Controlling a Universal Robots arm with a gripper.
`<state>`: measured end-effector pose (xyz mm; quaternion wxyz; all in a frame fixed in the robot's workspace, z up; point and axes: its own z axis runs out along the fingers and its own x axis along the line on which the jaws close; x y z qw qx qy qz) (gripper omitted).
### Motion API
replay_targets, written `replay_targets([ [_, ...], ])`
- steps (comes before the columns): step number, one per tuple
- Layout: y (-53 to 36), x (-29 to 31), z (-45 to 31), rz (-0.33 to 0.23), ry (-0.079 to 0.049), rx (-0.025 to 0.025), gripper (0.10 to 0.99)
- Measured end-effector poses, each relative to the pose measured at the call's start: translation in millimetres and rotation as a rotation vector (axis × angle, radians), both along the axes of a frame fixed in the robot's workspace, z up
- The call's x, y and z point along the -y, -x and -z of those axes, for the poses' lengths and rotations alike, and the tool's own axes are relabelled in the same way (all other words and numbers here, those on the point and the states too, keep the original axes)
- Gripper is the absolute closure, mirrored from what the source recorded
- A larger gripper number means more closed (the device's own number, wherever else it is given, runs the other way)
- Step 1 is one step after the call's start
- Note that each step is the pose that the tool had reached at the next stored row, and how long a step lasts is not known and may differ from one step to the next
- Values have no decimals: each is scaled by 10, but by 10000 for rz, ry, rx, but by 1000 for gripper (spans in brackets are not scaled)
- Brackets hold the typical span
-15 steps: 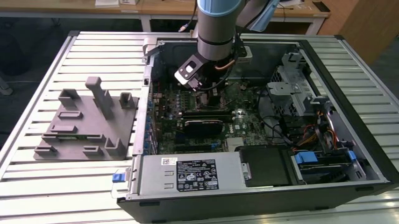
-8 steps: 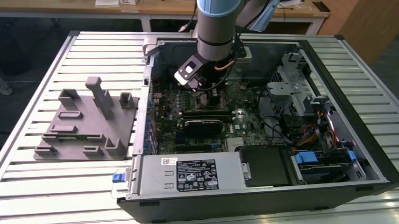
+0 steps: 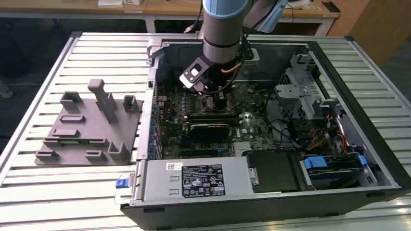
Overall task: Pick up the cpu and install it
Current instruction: 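Place the cpu into insertion slot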
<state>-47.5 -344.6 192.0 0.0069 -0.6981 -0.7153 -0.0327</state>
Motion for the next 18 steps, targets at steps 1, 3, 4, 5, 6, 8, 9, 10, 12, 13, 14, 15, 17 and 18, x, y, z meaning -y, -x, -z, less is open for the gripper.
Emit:
replay_targets([
  [1, 1, 1, -2, 0, 5, -3, 478],
  [3, 1, 2, -3, 0, 9, -6, 478],
  [4, 1, 2, -3, 0, 11, -7, 478],
  [5, 1, 2, -5, 0, 12, -7, 478],
  [6, 1, 2, -9, 0, 11, -7, 478],
  [8, 1, 2, -9, 1, 8, -5, 478],
  [9, 1, 2, -9, 1, 7, -4, 478],
  [10, 1, 2, -10, 0, 8, -5, 478],
  [12, 1, 2, -11, 1, 9, -6, 478],
  [13, 1, 2, -11, 0, 9, -5, 490],
  [14, 2, 3, -13, 1, 13, -9, 490],
  [15, 2, 3, -13, 0, 13, -8, 490],
  [17, 2, 2, -14, 1, 11, -6, 553],
  [18, 1, 1, -18, 1, 7, -4, 553],
])
